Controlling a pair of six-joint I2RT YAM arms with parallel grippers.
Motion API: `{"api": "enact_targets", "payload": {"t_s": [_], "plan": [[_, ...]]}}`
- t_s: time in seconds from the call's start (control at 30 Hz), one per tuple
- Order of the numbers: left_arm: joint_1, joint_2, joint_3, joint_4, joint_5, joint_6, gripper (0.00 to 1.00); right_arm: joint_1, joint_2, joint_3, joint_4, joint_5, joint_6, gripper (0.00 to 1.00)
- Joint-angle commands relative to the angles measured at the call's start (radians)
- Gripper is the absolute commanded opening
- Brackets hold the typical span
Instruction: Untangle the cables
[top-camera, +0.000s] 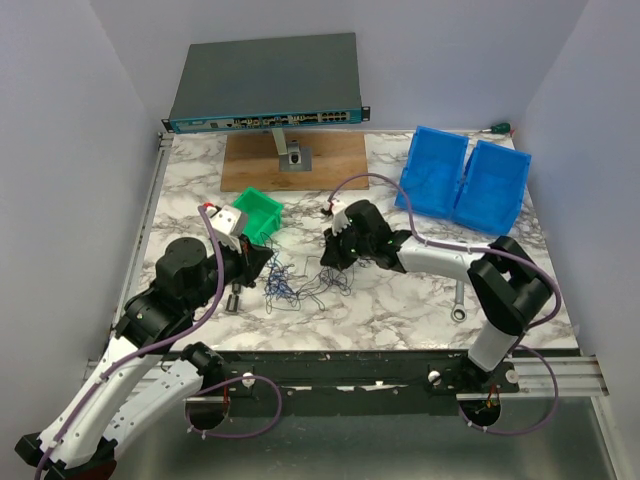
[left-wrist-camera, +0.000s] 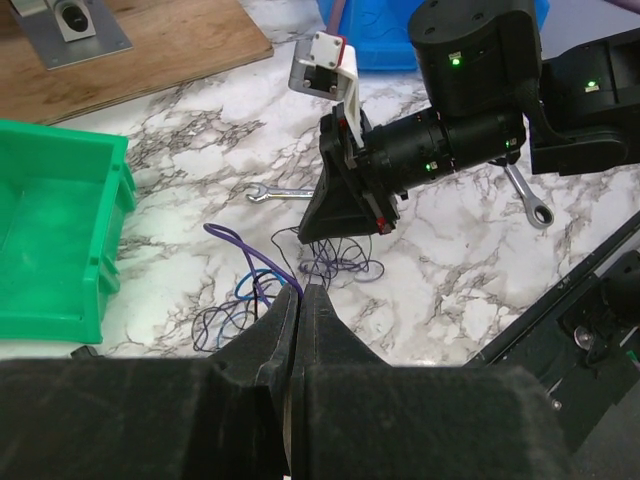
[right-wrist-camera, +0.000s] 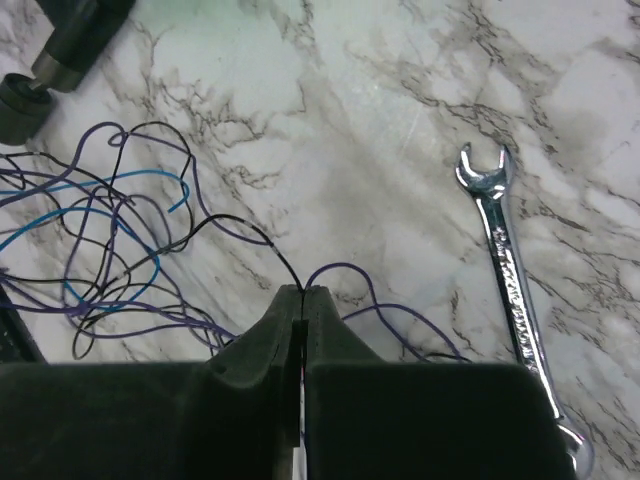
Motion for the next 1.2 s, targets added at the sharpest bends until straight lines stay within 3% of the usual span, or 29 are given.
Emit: {"api": "enact_targets", "payload": {"t_s": [0.0, 0.23, 0.43, 0.7, 0.93, 1.07, 1.17], "plan": [[0.005, 0.006, 0.007, -0.023, -0.042, 0.009, 0.00, 0.003, -0.049, 0.012, 0.047, 0.130, 0.033, 0.01], [0.006, 0.029, 0.015, -0.080, -0.137, -0.027, 0.00, 0.001, -0.323, -0.089, 0.060, 0.488, 0.094, 0.01], [0.012, 0.068, 0.046, -0.171, -0.330, -0.080, 0.00, -0.005, -0.452, -0.057, -0.125, 0.856, 0.180, 0.01], [0.034, 0.063, 0.073, -0.249, -0.520, -0.115, 0.00, -0.073, -0.575, -0.088, -0.275, 1.196, 0.321, 0.01], [0.064, -0.026, 0.078, -0.309, -0.792, -0.229, 0.00, -0.226, -0.657, -0.100, -0.360, 1.210, 0.403, 0.01], [0.064, -0.071, 0.046, -0.274, -0.785, -0.228, 0.00, -0.238, -0.707, -0.109, -0.363, 1.208, 0.431, 0.01], [0.064, -0.063, 0.023, -0.233, -0.690, -0.183, 0.00, -0.238, -0.750, -0.135, -0.287, 1.098, 0.379, 0.01]]}}
